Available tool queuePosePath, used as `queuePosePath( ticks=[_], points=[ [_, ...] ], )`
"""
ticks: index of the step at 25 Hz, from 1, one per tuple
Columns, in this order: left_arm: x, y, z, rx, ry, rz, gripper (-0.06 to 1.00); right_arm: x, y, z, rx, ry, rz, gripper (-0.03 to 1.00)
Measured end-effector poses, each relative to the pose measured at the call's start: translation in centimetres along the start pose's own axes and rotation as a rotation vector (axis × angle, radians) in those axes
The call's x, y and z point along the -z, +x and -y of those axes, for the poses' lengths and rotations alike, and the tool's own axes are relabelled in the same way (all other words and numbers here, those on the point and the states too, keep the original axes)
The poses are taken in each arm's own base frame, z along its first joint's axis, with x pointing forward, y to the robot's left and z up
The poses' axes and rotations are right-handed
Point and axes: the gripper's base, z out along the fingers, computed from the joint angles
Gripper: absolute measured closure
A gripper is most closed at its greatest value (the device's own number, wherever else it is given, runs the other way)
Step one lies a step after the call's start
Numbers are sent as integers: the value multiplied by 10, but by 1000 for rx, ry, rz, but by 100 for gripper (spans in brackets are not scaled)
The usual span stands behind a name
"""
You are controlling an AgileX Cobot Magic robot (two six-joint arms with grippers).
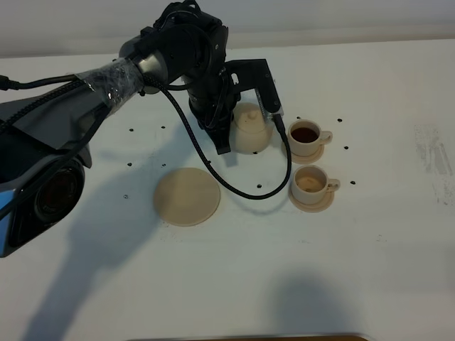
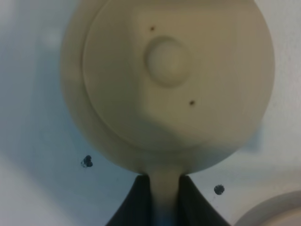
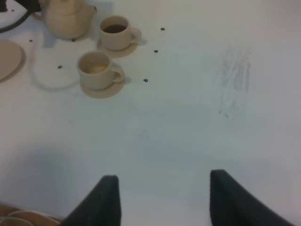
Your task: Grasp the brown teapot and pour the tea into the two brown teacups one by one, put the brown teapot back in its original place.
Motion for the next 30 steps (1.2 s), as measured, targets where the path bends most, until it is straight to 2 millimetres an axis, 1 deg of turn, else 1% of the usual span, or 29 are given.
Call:
queuePosePath(
  ticks=[2,5,7,8,12,15,16,19,26,30],
  points=[
    [10,-4,1,-16,-13,16,86,0,0,0,0,0,0,53],
    [36,-11,4,-51,-29,40,86,0,0,0,0,0,0,53],
    [51,-17,9,-86,-37,52,86,0,0,0,0,0,0,53],
    [56,-21,13,-108,-38,53,86,0,0,0,0,0,0,53],
    [59,-32,29,-189,-27,48,86,0,0,0,0,0,0,53],
    [53,-35,42,-248,-18,36,86,0,0,0,0,0,0,53],
    [52,-34,45,-266,-25,39,86,0,0,0,0,0,0,53],
    [47,-24,57,-318,-36,35,86,0,0,0,0,0,0,53],
    [55,4,76,-483,-145,92,86,0,0,0,0,0,0,53],
    [63,12,79,-589,-206,103,86,0,0,0,0,0,0,53]
  ],
)
